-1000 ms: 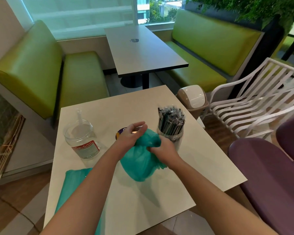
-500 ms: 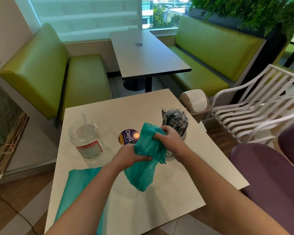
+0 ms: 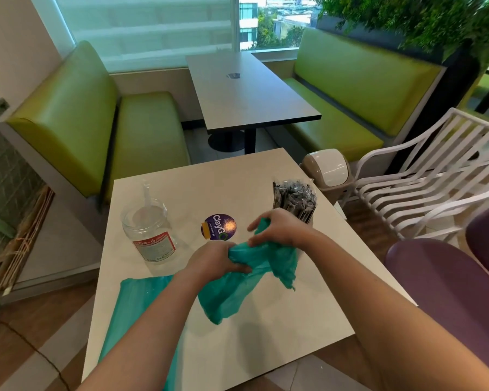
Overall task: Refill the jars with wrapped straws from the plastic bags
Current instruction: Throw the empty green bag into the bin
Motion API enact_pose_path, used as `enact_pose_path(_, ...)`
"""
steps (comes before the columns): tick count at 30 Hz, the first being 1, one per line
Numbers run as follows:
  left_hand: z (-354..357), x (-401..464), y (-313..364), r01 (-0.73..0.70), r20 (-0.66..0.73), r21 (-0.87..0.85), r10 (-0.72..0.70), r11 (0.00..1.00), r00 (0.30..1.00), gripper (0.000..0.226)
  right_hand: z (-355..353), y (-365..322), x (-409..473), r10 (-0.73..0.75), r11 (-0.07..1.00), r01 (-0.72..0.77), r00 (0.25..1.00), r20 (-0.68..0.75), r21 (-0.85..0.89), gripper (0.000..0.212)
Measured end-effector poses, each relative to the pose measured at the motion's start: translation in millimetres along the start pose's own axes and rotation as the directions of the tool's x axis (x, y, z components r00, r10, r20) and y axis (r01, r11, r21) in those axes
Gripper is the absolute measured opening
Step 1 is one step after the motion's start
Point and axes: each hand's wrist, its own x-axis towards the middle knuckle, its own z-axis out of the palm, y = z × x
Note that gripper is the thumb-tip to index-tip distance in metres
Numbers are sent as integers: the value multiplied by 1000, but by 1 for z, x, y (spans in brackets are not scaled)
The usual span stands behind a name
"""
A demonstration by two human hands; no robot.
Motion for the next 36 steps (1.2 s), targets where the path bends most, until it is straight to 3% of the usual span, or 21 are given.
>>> enact_pose_path(3, 0, -2, -7, 39, -7, -12, -39, 999, 999, 39, -13, -2, -2, 3, 998, -3, 1000, 1, 58, 14)
enact_pose_path(8, 0, -9, -19, 135, -18, -120, -138, 984, 990, 43, -44, -10, -16, -80, 936, 163, 962, -260, 312, 20)
enact_pose_path(10, -1, -11, -19, 171, -35, -246, -185, 954, 982, 40, -41, -10, -22, -160, 903, 244, 955, -251, 353, 49)
enact_pose_path(12, -2, -12, -16, 167, -57, -340, -197, 926, 979, 36, -24, -6, -23, -157, 906, 206, 975, -158, 369, 95)
enact_pose_path(14, -3, -12, -12, 140, -64, -416, -183, 899, 981, 32, 1, 1, -22, -116, 914, 134, 991, -70, 383, 124)
enact_pose_path(16, -4, -12, -8, 122, -61, -465, -170, 877, 984, 38, 21, 8, -19, -75, 922, 88, 996, -47, 376, 112)
enact_pose_path(19, -7, -13, -7, 134, -54, -473, -181, 871, 982, 46, 22, 7, -14, -1, 926, 65, 986, -168, 373, 49)
enact_pose_path(20, -7, -14, -9, 138, -58, -477, -188, 868, 980, 45, 16, 5, -15, 8, 925, 69, 979, -203, 373, 38)
enact_pose_path(25, -8, -20, -12, 136, -94, -487, -207, 863, 974, 50, -20, -3, -27, 8, 846, 189, 931, -366, 499, 18)
enact_pose_path(27, -5, -21, -11, 142, -99, -502, -220, 853, 971, 51, -22, -1, -28, 4, 789, 239, 919, -394, 566, 25)
enact_pose_path(29, -4, -21, -10, 146, -95, -540, -232, 829, 968, 51, -9, 4, -27, -24, 781, 227, 942, -335, 582, 53)
enact_pose_path(32, -5, -19, -3, 92, -107, -572, -185, 815, 977, 49, 29, 18, -23, 22, 853, 42, 993, -116, 520, 101)
enact_pose_path(34, -6, -17, 1, 33, -135, -643, -156, 765, 979, 48, 52, 29, -21, 47, 859, -44, 999, 7, 510, 99)
enact_pose_path(36, -7, -16, 1, 9, -141, -715, -156, 699, 978, 54, 64, 37, -18, 40, 817, -42, 999, 16, 576, 73)
